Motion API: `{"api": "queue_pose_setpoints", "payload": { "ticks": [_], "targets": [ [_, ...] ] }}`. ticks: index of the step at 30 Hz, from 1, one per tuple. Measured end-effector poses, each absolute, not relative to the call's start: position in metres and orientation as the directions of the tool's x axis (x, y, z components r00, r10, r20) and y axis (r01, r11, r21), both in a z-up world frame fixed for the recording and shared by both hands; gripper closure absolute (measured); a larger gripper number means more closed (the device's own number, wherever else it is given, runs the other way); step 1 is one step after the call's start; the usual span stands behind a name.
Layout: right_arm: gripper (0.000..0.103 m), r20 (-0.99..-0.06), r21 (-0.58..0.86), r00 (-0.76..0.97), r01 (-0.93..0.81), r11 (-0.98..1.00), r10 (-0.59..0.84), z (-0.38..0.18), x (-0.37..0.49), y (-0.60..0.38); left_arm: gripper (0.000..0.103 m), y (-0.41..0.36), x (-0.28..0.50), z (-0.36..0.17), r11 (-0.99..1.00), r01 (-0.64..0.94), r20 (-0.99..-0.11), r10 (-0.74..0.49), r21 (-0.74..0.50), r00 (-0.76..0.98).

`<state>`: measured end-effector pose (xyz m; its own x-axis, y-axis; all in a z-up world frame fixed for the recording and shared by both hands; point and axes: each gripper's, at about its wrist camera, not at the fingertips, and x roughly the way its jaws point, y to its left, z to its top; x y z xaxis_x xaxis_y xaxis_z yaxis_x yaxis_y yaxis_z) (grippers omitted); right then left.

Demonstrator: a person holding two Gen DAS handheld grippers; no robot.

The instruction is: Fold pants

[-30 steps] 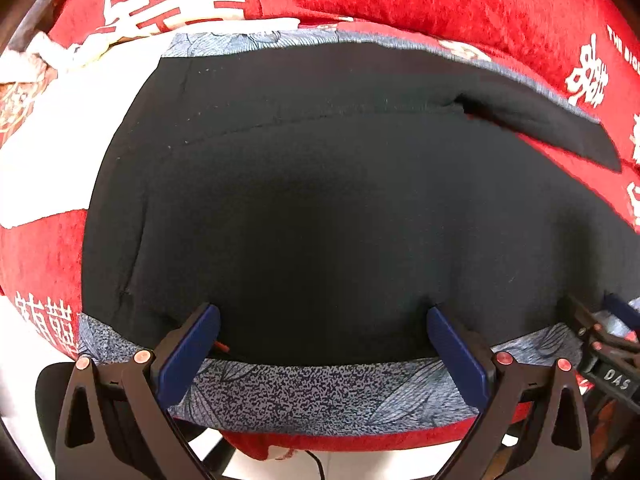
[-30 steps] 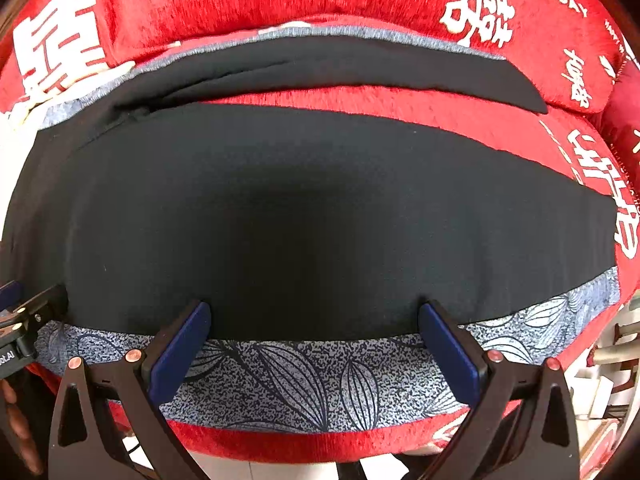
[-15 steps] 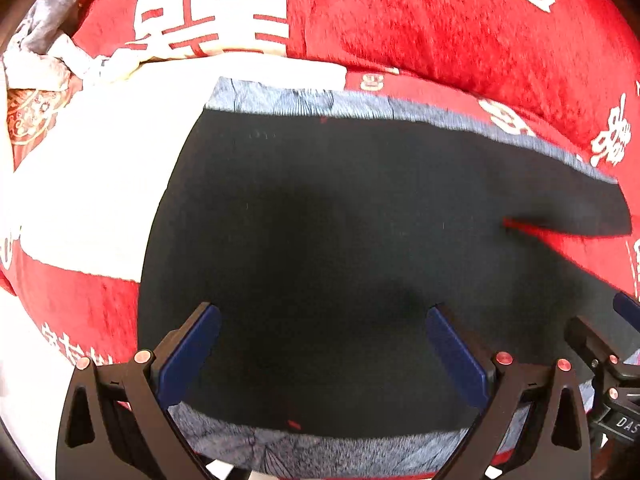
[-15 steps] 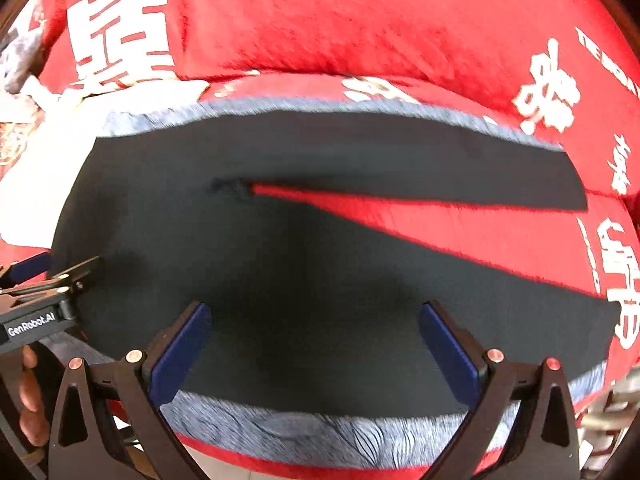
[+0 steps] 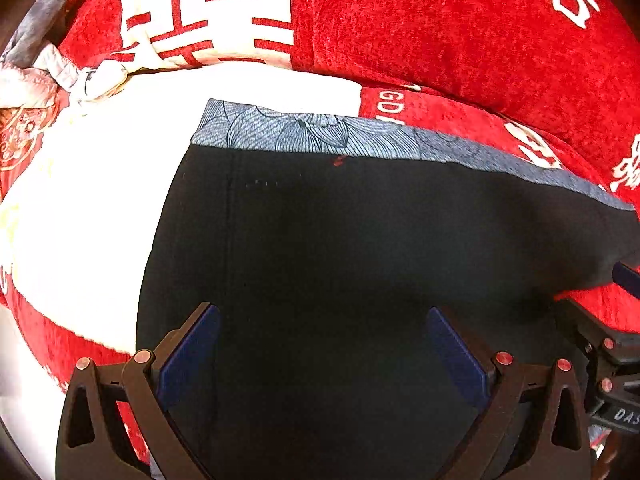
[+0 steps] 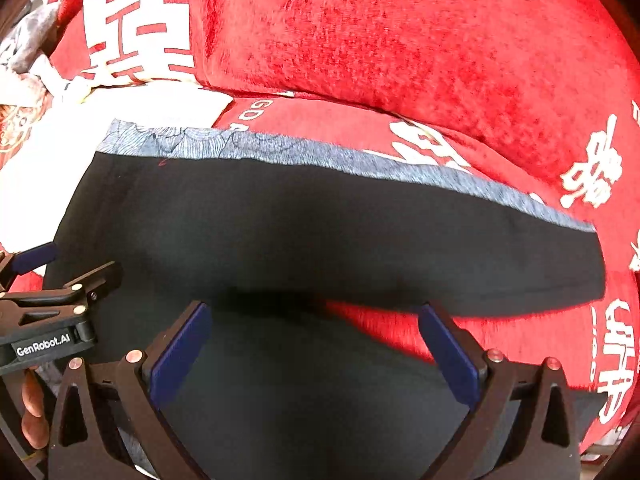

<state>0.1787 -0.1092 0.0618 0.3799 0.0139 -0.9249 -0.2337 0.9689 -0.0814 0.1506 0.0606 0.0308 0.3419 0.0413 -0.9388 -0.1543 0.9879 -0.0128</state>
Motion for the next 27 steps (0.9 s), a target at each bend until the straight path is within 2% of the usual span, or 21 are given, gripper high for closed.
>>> {"api": "queue_pose_setpoints", "payload": {
  "ticks": [11, 15, 19, 24, 27],
  "targets": [
    [0.0, -0.943, -0.044, 0.317, -0.426, 0.903, 0.104, 0.024, 0.255, -0.089, 0.0, 0.066, 0.188, 0.009, 0.988, -0.154, -0.955, 0.047, 0.002, 0.294],
    [0.0, -0.956, 0.028, 0.238, -0.505, 0.863, 0.171, 0.007, 0.289, -0.088, 0.0, 0.062, 0.196, 0.004, 0.99, -0.14, -0.958, 0.046, 0.006, 0.284],
    [0.0, -0.955, 0.022, 0.233, -0.56, 0.828, 0.183, -0.005, 0.321, -0.087, 0.0, 0.059, 0.208, 0.002, 0.989, -0.148, -0.959, 0.035, -0.007, 0.282],
    [0.0, -0.957, 0.136, 0.121, -0.618, 0.774, 0.265, -0.018, 0.347, -0.083, 0.0, 0.059, 0.214, 0.0, 0.989, -0.147, -0.961, 0.022, -0.02, 0.277],
    [0.0, -0.952, 0.137, 0.106, -0.692, 0.709, 0.287, -0.019, 0.349, -0.076, 0.0, 0.058, 0.217, 0.0, 0.989, -0.146, -0.96, 0.02, -0.021, 0.278]
  ]
}}
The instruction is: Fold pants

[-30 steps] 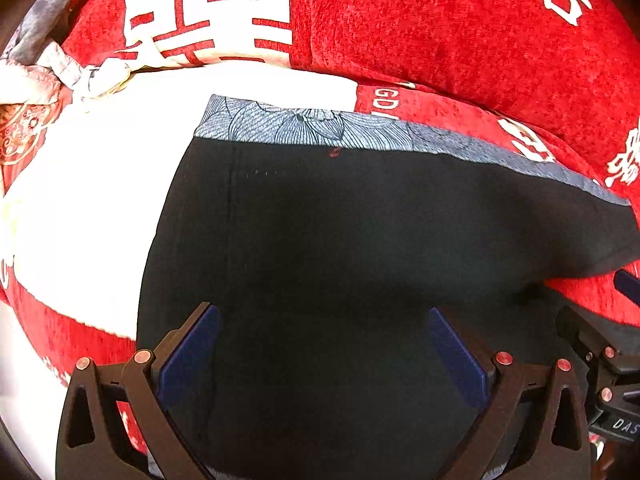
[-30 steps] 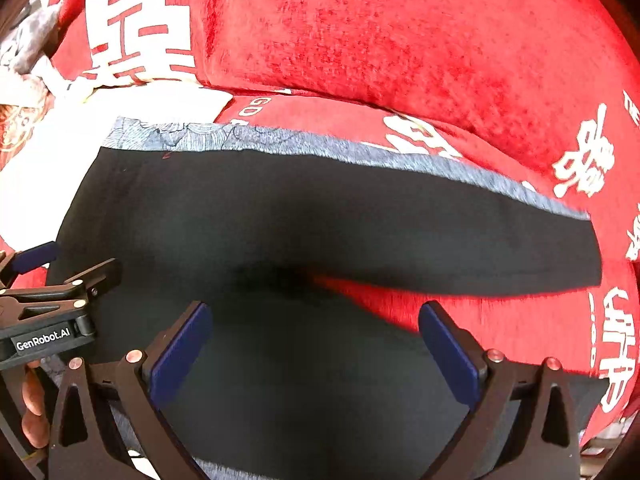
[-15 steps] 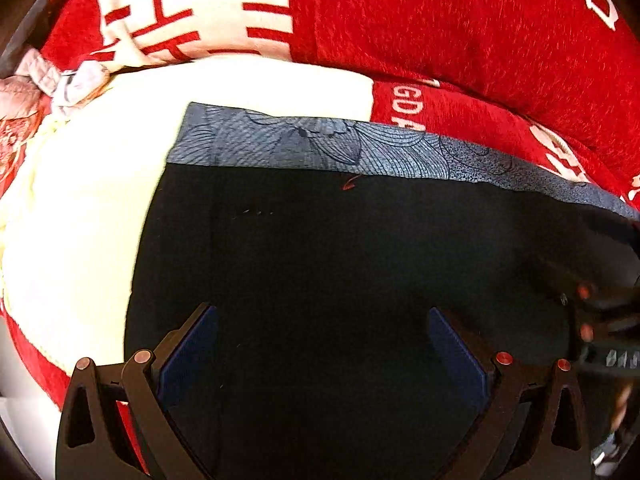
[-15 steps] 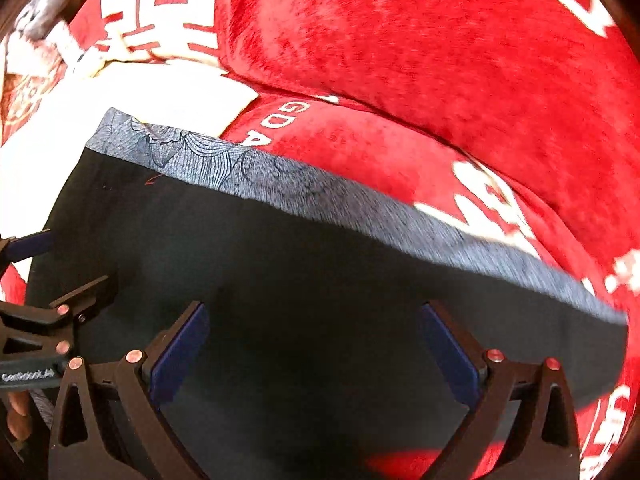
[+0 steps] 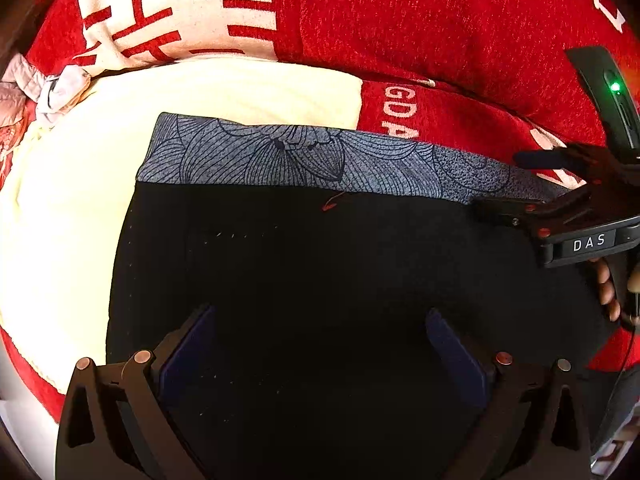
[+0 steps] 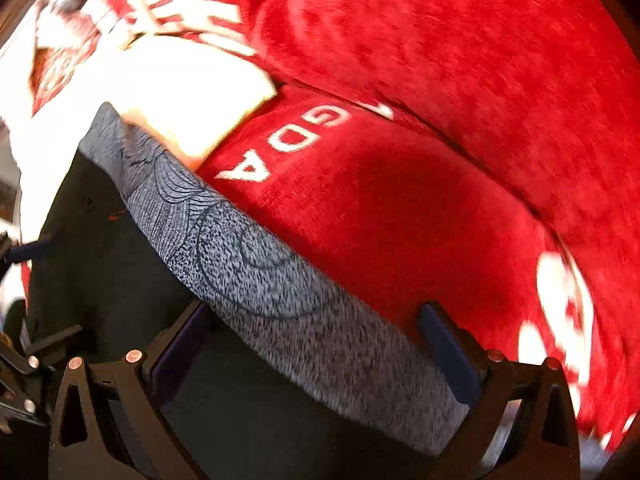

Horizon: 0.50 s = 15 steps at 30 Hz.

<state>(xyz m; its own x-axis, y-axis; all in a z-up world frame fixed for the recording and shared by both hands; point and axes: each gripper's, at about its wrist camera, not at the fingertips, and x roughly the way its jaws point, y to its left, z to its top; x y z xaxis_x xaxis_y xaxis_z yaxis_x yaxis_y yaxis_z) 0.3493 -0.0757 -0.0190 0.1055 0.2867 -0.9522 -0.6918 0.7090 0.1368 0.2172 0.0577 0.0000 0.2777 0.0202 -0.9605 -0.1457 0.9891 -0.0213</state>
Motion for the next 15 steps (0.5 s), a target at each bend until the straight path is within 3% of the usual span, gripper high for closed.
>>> {"api": "queue_pose_setpoints", "payload": {
  "ticks": [5, 7, 9, 12, 15],
  "targets": [
    [0.002, -0.951, 0.153, 0.057, -0.764, 0.626, 0.303, -0.02, 0.346, -0.065, 0.0, 0.058, 0.223, -0.002, 0.988, -0.148, -0.963, 0.007, -0.034, 0.271],
    [0.015, -0.945, 0.198, 0.006, -0.785, 0.587, 0.327, -0.016, 0.346, -0.063, 0.0, 0.059, 0.223, -0.001, 0.988, -0.15, -0.963, 0.003, -0.039, 0.27],
    [0.064, -0.934, 0.244, -0.051, -0.813, 0.528, 0.353, -0.006, 0.341, -0.058, 0.0, 0.06, 0.224, 0.001, 0.986, -0.157, -0.963, -0.004, -0.048, 0.27],
    [0.081, -0.947, 0.226, -0.08, -0.854, 0.469, 0.311, 0.001, 0.326, -0.053, 0.0, 0.063, 0.228, 0.005, 0.982, -0.171, -0.964, -0.029, -0.076, 0.265],
    [0.088, -0.952, 0.183, -0.042, -0.871, 0.456, 0.302, 0.012, 0.31, -0.053, 0.0, 0.069, 0.233, 0.014, 0.97, -0.203, -0.959, -0.072, -0.13, 0.272]
  ]
}}
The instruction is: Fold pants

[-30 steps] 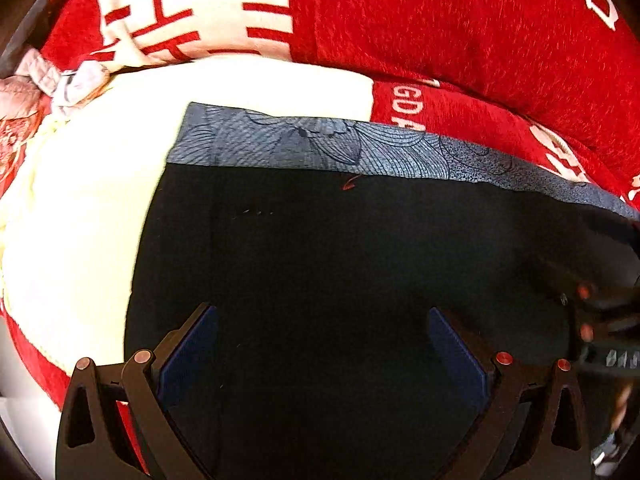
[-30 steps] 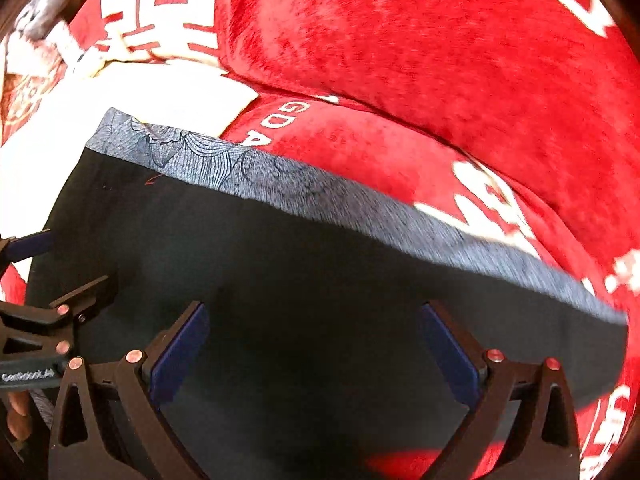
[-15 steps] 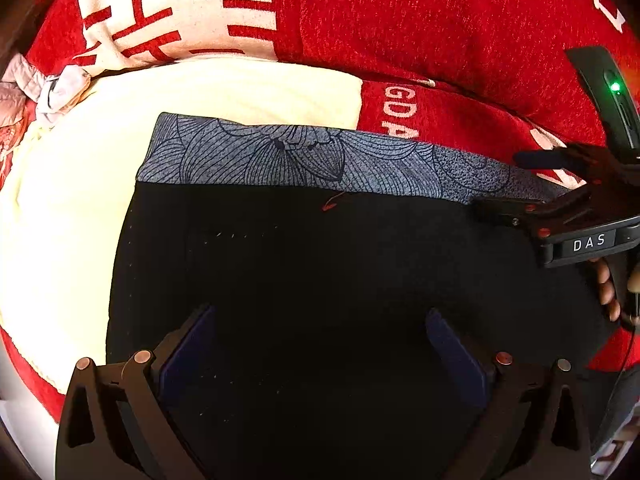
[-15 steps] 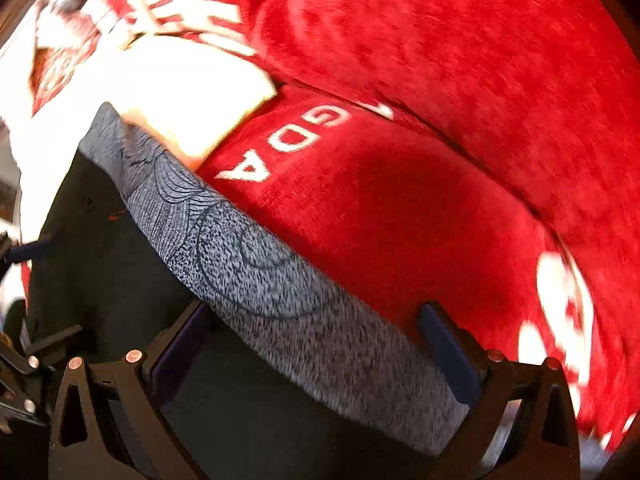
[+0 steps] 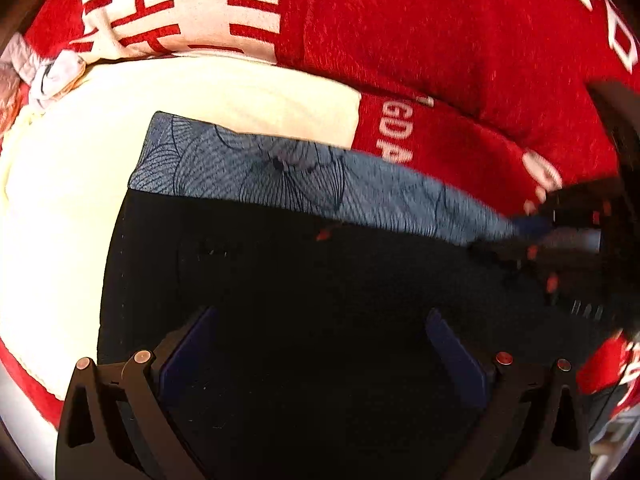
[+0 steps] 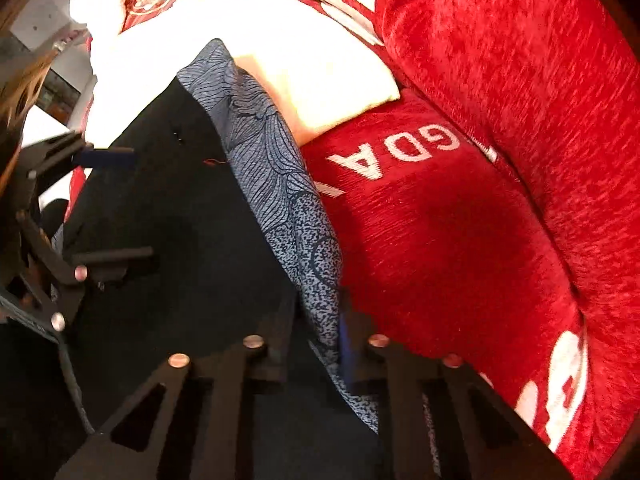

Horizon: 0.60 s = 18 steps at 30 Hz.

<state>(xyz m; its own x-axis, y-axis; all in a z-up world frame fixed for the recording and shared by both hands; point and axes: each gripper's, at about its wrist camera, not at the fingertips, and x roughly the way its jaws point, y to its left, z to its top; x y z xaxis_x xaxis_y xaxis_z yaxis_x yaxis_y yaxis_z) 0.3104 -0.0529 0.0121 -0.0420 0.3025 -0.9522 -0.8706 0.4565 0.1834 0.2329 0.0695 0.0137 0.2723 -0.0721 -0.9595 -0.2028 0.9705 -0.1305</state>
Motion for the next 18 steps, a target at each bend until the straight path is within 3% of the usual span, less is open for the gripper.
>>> {"api": "queue_pose_setpoints", "payload": {
  "ticks": [8, 14, 15, 16, 17, 18],
  "targets": [
    [0.089, -0.922, -0.048, 0.216, -0.888, 0.458, 0.321, 0.052, 0.252, -0.061, 0.0, 0.093, 0.267, 0.035, 0.886, -0.369, -0.937, -0.172, -0.282, 0.303],
    [0.089, -0.891, -0.161, 0.335, -0.865, 0.475, 0.308, 0.06, 0.222, -0.057, 0.0, 0.088, 0.29, 0.008, 0.854, -0.472, -0.971, -0.136, -0.217, 0.199],
    [0.089, -0.886, -0.17, 0.347, -0.86, 0.481, 0.307, 0.06, 0.218, -0.056, 0.01, 0.087, 0.289, 0.004, 0.852, -0.482, -0.974, -0.131, -0.205, 0.183],
    [0.089, -0.885, -0.169, 0.35, -0.857, 0.487, 0.308, 0.059, 0.215, -0.055, 0.046, 0.087, 0.285, 0.003, 0.853, -0.489, -0.979, -0.109, -0.182, 0.174],
    [0.089, -0.883, -0.173, 0.355, -0.855, 0.489, 0.307, 0.058, 0.213, -0.054, 0.061, 0.087, 0.28, 0.0, 0.858, -0.495, -0.986, -0.066, -0.133, 0.15],
    [0.089, -0.879, -0.183, 0.366, -0.852, 0.491, 0.307, 0.06, 0.208, -0.056, 0.067, 0.088, 0.276, -0.001, 0.858, -0.496, -0.987, -0.066, -0.131, 0.147]
  ]
}}
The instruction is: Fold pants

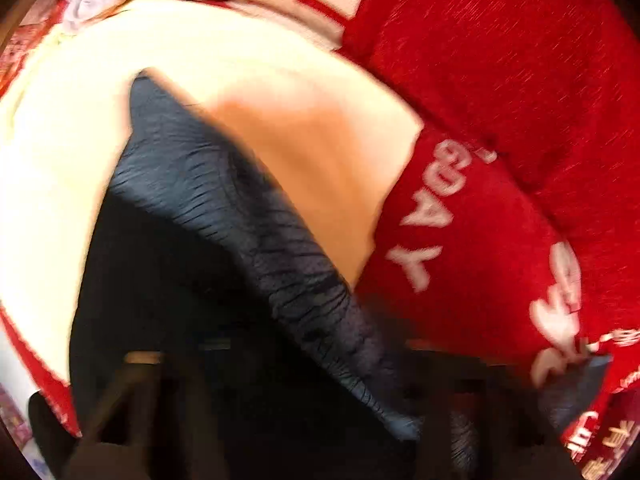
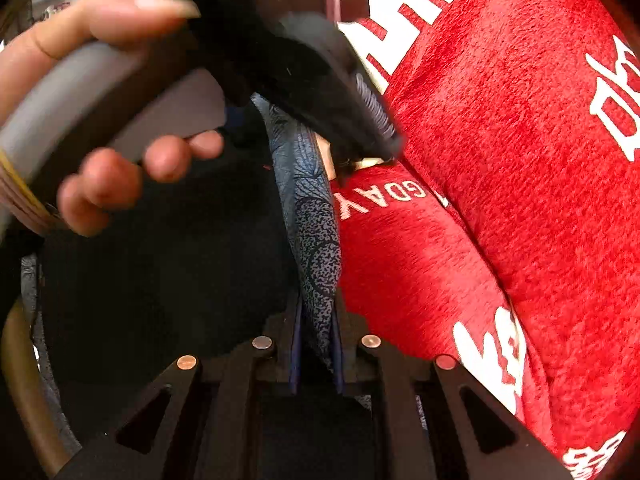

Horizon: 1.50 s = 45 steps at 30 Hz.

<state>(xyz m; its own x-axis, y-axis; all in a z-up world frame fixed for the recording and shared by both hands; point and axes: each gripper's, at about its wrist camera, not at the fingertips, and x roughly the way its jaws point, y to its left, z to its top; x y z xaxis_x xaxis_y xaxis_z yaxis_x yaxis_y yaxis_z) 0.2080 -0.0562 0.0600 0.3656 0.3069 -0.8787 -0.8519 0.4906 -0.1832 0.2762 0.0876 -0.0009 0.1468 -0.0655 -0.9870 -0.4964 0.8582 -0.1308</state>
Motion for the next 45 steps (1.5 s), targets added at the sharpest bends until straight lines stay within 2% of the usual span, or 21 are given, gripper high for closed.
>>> {"api": "queue_pose_setpoints", "payload": {
  "ticks": [1, 4, 5, 7, 9, 10, 13, 18, 19, 20, 21, 24, 29, 33, 36, 43, 44, 45],
  "targets": [
    [0.089, -0.877, -0.185, 0.369, -0.85, 0.493, 0.309, 0.061, 0.205, -0.057, 0.075, 0.089, 0.27, 0.002, 0.855, -0.496, -0.982, -0.073, -0.15, 0.172],
    [0.089, -0.868, -0.191, 0.388, -0.837, 0.512, 0.311, 0.063, 0.2, -0.059, 0.082, 0.092, 0.251, 0.009, 0.851, -0.491, -0.973, -0.088, -0.186, 0.215],
    [0.086, -0.869, -0.183, 0.385, -0.835, 0.519, 0.311, 0.063, 0.197, -0.061, 0.083, 0.092, 0.244, 0.011, 0.853, -0.487, -0.971, -0.084, -0.185, 0.222],
    [0.066, -0.877, -0.163, 0.369, -0.83, 0.533, 0.307, 0.063, 0.202, -0.064, 0.084, 0.09, 0.235, 0.011, 0.857, -0.483, -0.97, -0.071, -0.178, 0.231],
    [0.017, -0.881, -0.165, 0.37, -0.825, 0.541, 0.296, 0.063, 0.211, -0.072, 0.084, 0.086, 0.23, 0.013, 0.861, -0.479, -0.969, -0.058, -0.17, 0.24],
    [0.015, -0.881, -0.174, 0.373, -0.827, 0.535, 0.29, 0.063, 0.212, -0.076, 0.084, 0.085, 0.228, 0.015, 0.862, -0.478, -0.969, -0.056, -0.169, 0.242],
    [0.015, -0.911, -0.171, 0.334, -0.841, 0.513, 0.244, 0.058, 0.225, -0.089, 0.084, 0.084, 0.221, 0.017, 0.867, -0.47, -0.967, -0.05, -0.166, 0.25],
    [0.015, -0.956, -0.057, 0.197, -0.85, 0.524, 0.216, 0.046, 0.263, -0.102, 0.084, 0.089, 0.219, 0.019, 0.871, -0.462, -0.967, -0.055, -0.167, 0.248],
    [0.018, -0.964, -0.029, 0.164, -0.849, 0.527, 0.21, 0.043, 0.269, -0.102, 0.084, 0.089, 0.219, 0.019, 0.871, -0.46, -0.967, -0.061, -0.172, 0.247],
    [0.042, -0.968, 0.022, 0.115, -0.846, 0.533, 0.222, 0.043, 0.272, -0.104, 0.084, 0.09, 0.218, 0.02, 0.87, -0.457, -0.965, -0.073, -0.185, 0.25],
    [0.057, -0.968, 0.085, 0.06, -0.835, 0.543, 0.244, 0.046, 0.274, -0.106, 0.084, 0.091, 0.216, 0.023, 0.869, -0.455, -0.964, -0.082, -0.194, 0.254],
    [0.067, -0.948, 0.0, 0.17, -0.846, 0.533, 0.27, 0.074, 0.25, -0.107, 0.084, 0.094, 0.205, 0.038, 0.868, -0.441, -0.954, -0.106, -0.227, 0.282],
    [0.068, -0.889, -0.119, 0.351, -0.798, 0.591, 0.295, 0.119, 0.193, -0.119, 0.084, 0.095, 0.161, 0.072, 0.872, -0.387, -0.916, -0.149, -0.299, 0.372],
    [0.069, -0.846, -0.268, 0.486, -0.744, 0.612, 0.221, 0.13, 0.119, -0.115, 0.084, 0.1, 0.109, 0.083, 0.877, -0.334, -0.889, -0.193, -0.346, 0.415],
    [0.069, -0.815, -0.364, 0.559, -0.7, 0.615, 0.154, 0.118, 0.073, -0.108, 0.084, 0.107, 0.069, 0.075, 0.869, -0.307, -0.875, -0.244, -0.389, 0.418],
    [0.069, -0.829, -0.387, 0.558, -0.628, 0.675, 0.044, 0.062, -0.002, -0.105, 0.084, 0.118, 0.018, 0.007, 0.843, -0.329, -0.889, -0.32, -0.424, 0.326],
    [0.069, -0.826, -0.408, 0.564, -0.623, 0.667, 0.021, 0.054, -0.009, -0.103, 0.082, 0.121, 0.012, -0.001, 0.831, -0.334, -0.88, -0.335, -0.444, 0.336],
    [0.069, -0.813, -0.446, 0.582, -0.61, 0.655, -0.012, 0.044, -0.016, -0.1, 0.074, 0.123, 0.009, -0.003, 0.826, -0.337, -0.875, -0.335, -0.451, 0.351]
  ]
}}
